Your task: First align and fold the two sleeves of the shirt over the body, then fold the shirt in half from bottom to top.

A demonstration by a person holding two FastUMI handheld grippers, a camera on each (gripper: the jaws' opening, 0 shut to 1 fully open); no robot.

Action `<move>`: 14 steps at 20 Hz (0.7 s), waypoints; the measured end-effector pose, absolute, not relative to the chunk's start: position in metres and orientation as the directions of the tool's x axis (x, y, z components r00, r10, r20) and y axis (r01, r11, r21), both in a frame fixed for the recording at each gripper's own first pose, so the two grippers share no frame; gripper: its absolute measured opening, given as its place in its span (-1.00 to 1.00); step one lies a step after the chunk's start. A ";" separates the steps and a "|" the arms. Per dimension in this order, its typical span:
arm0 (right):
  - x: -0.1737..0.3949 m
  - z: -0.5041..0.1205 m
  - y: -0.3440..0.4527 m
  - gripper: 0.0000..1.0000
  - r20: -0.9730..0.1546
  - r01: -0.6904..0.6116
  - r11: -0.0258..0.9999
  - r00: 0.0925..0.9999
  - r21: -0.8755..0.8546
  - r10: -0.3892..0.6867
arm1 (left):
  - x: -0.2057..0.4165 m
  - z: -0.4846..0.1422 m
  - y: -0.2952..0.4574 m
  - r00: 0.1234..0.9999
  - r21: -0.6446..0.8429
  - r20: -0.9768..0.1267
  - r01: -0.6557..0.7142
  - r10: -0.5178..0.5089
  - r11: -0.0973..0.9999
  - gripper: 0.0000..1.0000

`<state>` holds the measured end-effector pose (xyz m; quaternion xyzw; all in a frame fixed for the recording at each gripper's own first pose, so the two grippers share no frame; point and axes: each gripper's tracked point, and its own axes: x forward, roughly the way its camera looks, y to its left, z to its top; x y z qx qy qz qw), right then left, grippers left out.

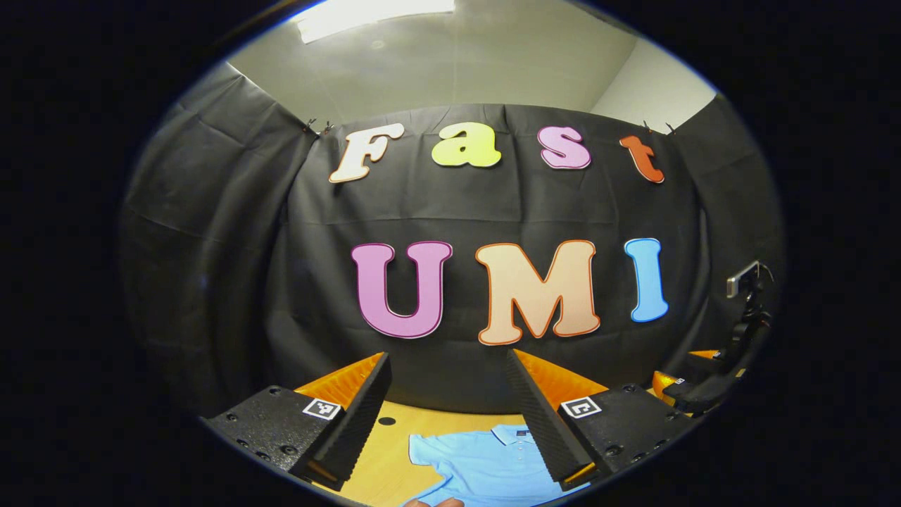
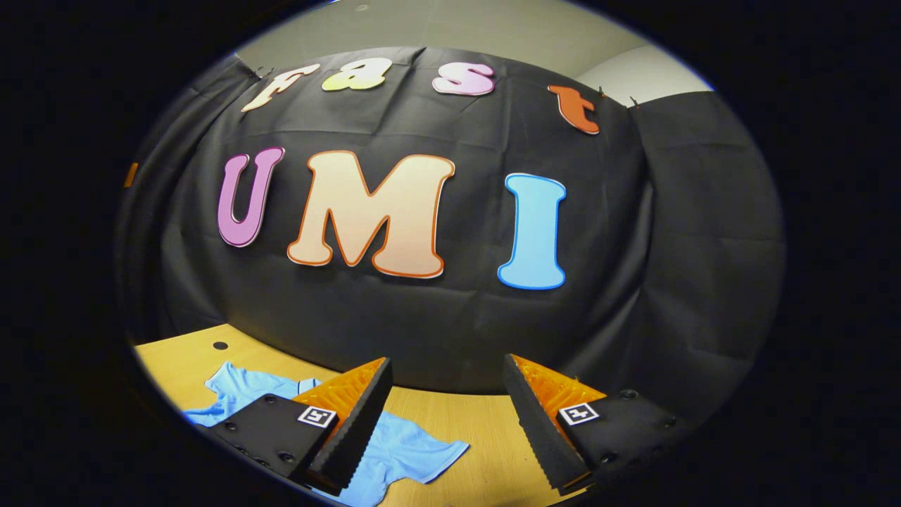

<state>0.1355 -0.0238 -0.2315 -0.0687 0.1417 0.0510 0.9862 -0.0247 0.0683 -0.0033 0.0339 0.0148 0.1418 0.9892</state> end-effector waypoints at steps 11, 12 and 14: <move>0.158 -0.368 -0.034 0.98 -0.513 -0.136 0.984 0.856 -0.117 0.057 | -0.019 -0.026 0.076 0.945 0.077 -0.074 -0.314 0.319 0.946 0.94; 0.159 -0.378 -0.035 0.98 -0.529 -0.136 0.984 0.847 -0.114 0.055 | -0.019 -0.030 0.078 0.943 0.084 -0.082 -0.315 0.321 0.945 0.94; 0.160 -0.400 -0.038 0.98 -0.563 -0.133 0.986 0.825 -0.103 0.053 | -0.018 -0.035 0.079 0.941 0.092 -0.100 -0.315 0.323 0.945 0.94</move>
